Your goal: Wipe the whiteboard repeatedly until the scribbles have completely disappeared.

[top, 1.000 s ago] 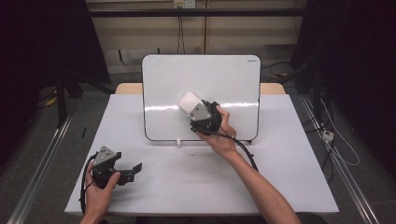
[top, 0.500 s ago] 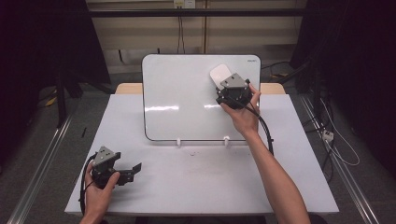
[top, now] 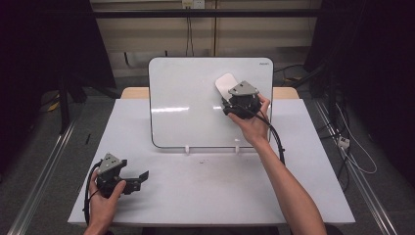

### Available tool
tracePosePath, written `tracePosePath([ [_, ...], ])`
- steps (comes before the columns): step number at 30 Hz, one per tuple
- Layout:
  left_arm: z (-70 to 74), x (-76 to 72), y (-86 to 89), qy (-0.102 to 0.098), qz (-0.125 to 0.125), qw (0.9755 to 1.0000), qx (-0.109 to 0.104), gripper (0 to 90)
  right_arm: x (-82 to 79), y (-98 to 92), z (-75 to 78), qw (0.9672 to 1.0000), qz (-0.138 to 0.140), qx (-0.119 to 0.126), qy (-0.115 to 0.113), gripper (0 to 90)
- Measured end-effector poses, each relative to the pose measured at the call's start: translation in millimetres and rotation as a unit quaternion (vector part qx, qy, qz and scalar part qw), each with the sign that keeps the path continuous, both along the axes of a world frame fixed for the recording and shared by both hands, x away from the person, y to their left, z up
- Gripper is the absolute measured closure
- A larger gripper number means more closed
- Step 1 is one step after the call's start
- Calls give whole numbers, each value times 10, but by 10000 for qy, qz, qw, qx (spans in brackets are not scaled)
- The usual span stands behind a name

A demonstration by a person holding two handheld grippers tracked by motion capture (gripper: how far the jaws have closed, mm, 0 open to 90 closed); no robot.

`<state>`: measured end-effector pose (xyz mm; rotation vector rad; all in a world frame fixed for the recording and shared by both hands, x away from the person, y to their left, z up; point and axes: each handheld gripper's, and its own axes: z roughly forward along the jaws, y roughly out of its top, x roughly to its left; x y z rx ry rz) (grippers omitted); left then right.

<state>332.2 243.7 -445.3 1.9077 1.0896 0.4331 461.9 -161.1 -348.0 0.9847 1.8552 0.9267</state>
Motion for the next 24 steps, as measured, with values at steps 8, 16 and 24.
tracePosePath([
  [8, 2, 0, 9, 0, 7, 10000, -21, 52, -27, 13, -22, 10000, -36, 2, -70, 317],
  [16, -9, -9, 24, 20, 47, 10000, -27, 52, -31, -34, -9, 9998, 39, 202, -9, 317],
  [24, -14, -20, 43, 20, 86, 10000, -34, 52, -147, -47, 136, 9990, 175, 353, -230, 317],
])
